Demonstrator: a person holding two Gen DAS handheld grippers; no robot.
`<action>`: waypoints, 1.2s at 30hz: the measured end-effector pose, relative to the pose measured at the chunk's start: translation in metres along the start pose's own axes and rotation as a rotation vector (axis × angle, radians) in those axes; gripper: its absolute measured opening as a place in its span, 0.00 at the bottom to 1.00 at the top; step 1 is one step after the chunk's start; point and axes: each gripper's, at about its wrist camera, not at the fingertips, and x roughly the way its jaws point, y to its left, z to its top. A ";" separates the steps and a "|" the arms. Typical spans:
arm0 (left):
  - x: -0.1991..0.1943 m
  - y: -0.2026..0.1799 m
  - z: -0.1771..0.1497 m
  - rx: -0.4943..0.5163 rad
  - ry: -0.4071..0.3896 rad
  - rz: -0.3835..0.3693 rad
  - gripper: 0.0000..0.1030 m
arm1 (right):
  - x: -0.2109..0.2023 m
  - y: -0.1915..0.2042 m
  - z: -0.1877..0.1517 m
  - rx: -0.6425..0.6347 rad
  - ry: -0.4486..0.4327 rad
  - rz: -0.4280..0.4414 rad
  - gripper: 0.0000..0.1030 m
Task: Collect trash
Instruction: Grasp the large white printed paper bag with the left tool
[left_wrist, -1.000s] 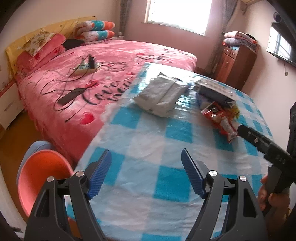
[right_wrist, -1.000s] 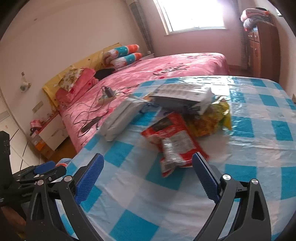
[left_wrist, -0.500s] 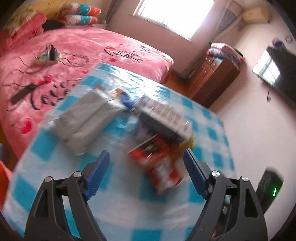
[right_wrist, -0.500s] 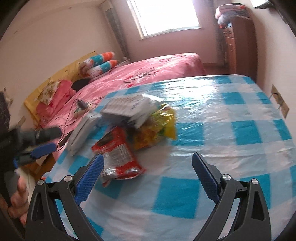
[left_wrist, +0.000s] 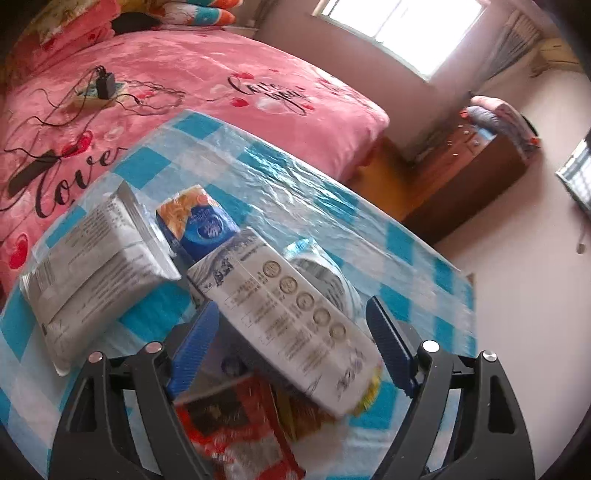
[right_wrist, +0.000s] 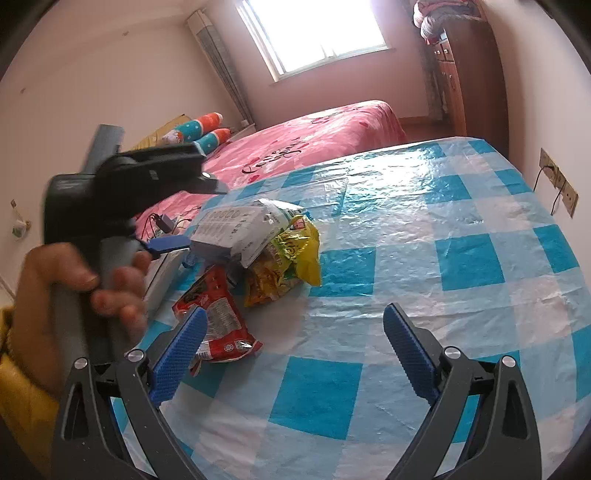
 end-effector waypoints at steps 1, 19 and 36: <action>0.003 -0.001 0.002 0.002 0.000 0.016 0.80 | 0.000 -0.003 0.001 0.011 -0.001 0.006 0.92; 0.019 -0.020 -0.009 0.183 -0.058 0.179 0.75 | 0.002 -0.020 0.001 0.072 0.026 0.046 0.92; -0.014 -0.002 -0.030 0.211 -0.062 0.046 0.55 | 0.022 0.011 -0.011 -0.043 0.120 0.084 0.92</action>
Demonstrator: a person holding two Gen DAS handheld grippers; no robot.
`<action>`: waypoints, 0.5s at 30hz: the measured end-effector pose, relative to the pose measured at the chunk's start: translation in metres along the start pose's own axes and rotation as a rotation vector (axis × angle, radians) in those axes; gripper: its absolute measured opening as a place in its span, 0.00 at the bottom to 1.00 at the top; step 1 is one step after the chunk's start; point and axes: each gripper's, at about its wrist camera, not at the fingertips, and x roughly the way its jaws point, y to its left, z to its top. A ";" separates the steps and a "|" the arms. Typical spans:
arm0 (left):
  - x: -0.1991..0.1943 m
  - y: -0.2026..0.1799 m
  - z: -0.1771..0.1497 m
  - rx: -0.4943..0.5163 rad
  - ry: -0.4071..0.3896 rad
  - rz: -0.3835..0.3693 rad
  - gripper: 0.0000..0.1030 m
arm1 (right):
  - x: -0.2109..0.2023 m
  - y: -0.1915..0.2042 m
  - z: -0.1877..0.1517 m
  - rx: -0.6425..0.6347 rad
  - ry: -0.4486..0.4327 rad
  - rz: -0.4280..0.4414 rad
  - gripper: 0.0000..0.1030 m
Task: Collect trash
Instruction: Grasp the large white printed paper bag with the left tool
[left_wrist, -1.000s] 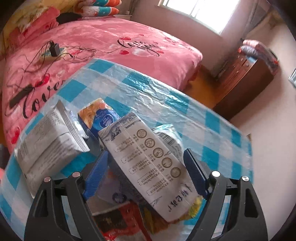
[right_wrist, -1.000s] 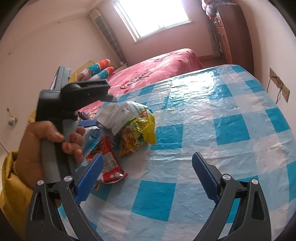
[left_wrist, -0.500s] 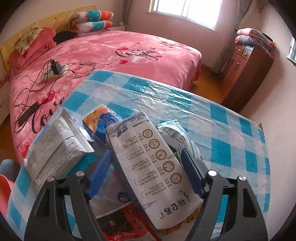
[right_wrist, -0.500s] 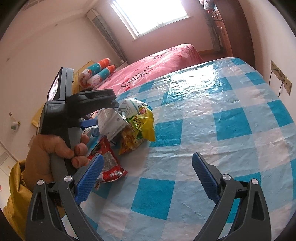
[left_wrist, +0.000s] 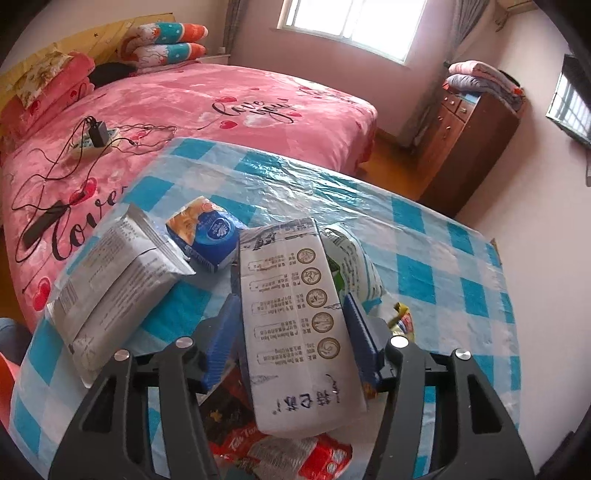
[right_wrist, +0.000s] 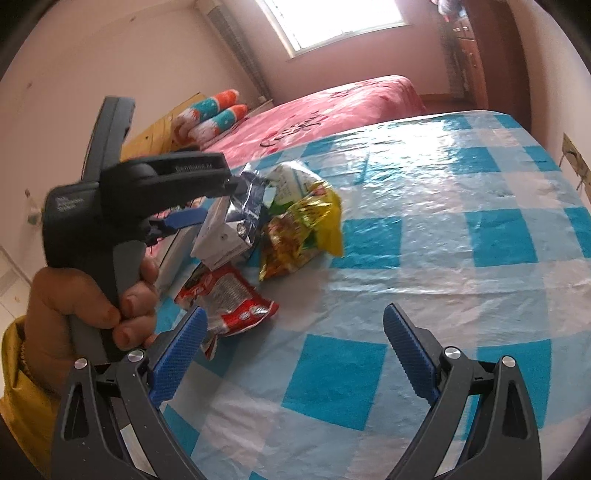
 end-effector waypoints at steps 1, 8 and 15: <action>-0.003 0.002 -0.001 -0.001 -0.004 -0.007 0.51 | 0.003 0.003 -0.001 -0.010 0.009 0.007 0.92; -0.021 0.011 -0.004 0.015 -0.006 -0.086 0.24 | 0.020 0.017 -0.005 -0.059 0.060 0.009 0.92; -0.013 0.024 -0.010 0.043 0.034 -0.102 0.64 | 0.027 0.019 -0.004 -0.072 0.076 -0.006 0.92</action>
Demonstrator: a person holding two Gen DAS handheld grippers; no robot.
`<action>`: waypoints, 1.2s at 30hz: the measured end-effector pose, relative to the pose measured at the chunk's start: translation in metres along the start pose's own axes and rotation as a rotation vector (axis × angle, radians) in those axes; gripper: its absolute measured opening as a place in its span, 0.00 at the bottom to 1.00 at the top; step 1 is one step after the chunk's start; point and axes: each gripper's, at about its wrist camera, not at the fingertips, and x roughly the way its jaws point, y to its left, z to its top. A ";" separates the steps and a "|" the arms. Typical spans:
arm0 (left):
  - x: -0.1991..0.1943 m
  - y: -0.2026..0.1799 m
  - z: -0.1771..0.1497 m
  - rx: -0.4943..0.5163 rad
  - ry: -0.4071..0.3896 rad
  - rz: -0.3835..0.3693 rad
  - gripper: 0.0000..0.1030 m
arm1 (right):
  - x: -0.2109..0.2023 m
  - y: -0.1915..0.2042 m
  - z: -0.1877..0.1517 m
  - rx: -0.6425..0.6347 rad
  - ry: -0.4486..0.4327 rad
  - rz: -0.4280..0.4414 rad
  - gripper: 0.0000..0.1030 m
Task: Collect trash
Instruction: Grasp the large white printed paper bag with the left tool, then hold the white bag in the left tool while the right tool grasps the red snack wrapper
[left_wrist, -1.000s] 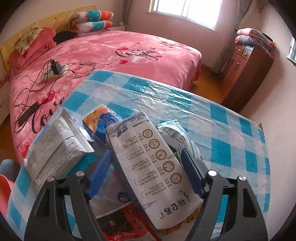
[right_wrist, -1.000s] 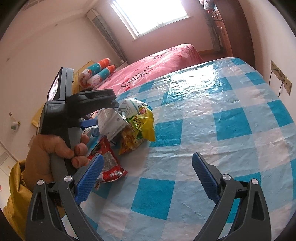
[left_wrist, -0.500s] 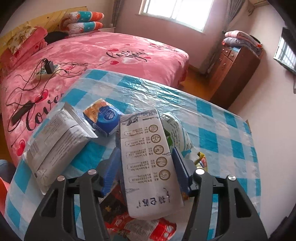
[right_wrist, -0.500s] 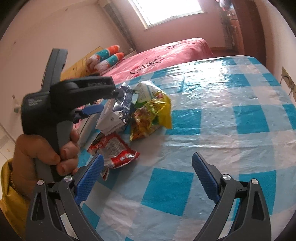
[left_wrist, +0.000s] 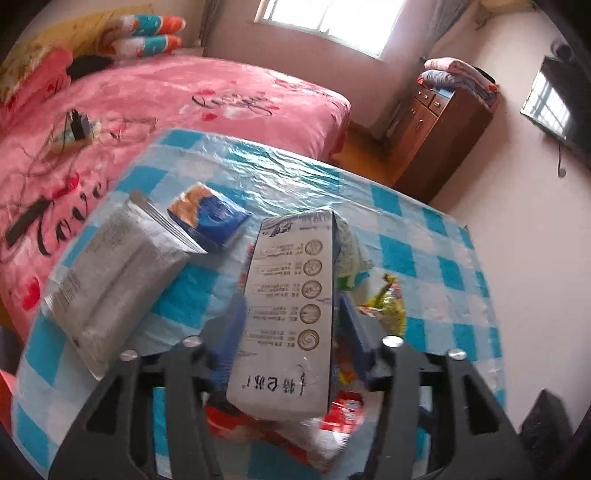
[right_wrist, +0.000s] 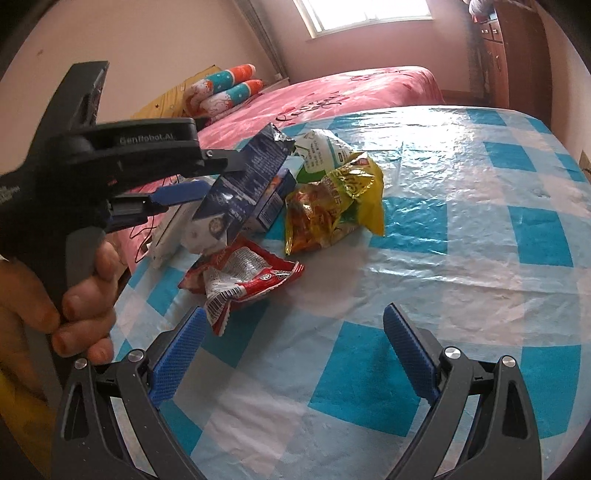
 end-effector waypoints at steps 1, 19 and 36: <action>0.004 0.003 -0.001 -0.001 0.018 -0.009 0.68 | 0.000 0.000 0.000 -0.003 -0.001 0.000 0.92; 0.005 0.026 -0.018 0.043 0.026 -0.049 0.61 | 0.024 0.026 0.008 -0.062 0.033 0.012 0.92; -0.056 0.098 -0.047 0.045 -0.048 0.038 0.61 | 0.063 0.073 0.018 -0.170 0.087 -0.059 0.92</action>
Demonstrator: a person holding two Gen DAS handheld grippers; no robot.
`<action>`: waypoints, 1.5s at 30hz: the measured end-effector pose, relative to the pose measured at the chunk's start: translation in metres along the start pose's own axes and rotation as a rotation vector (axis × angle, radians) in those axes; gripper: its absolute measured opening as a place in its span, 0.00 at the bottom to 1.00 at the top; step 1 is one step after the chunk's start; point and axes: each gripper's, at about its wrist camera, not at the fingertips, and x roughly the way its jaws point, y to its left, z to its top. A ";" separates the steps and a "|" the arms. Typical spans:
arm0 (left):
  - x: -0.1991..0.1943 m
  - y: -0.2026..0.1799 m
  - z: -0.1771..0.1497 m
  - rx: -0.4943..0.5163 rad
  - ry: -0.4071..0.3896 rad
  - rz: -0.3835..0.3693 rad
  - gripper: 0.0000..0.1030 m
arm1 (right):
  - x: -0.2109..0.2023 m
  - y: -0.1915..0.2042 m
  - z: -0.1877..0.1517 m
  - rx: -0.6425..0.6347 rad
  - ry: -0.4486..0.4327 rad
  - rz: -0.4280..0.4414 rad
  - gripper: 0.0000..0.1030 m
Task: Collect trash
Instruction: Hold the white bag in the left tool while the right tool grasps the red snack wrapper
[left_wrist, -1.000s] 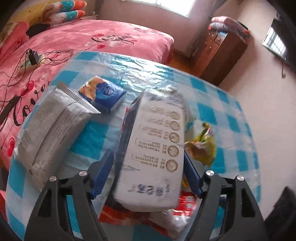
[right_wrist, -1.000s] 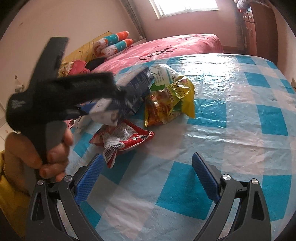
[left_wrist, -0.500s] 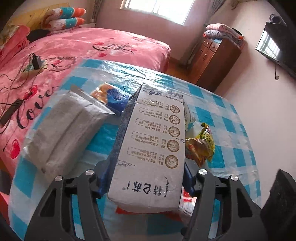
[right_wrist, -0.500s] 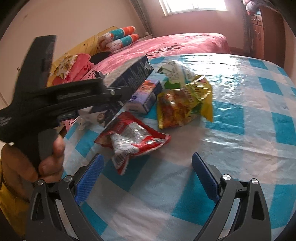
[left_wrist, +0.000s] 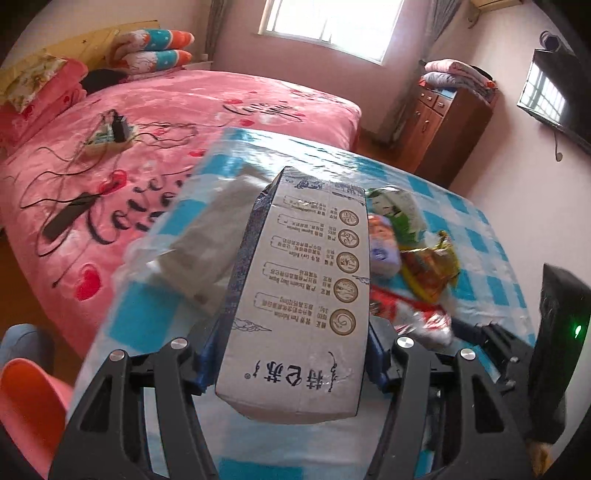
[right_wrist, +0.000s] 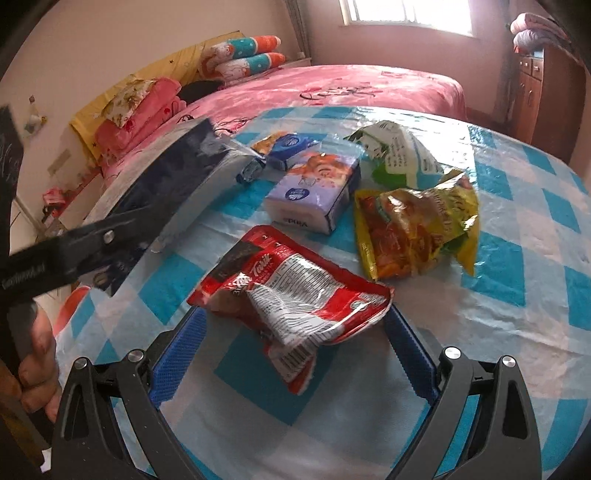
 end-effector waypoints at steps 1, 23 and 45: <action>-0.002 0.005 -0.002 0.001 -0.002 0.011 0.61 | 0.001 0.005 -0.001 -0.008 0.006 0.010 0.92; -0.025 0.046 -0.036 0.029 -0.006 0.109 0.61 | 0.027 0.028 0.015 -0.077 0.011 -0.020 0.92; -0.028 0.053 -0.057 -0.010 0.021 0.059 0.61 | 0.030 -0.008 0.033 0.239 -0.082 0.032 0.52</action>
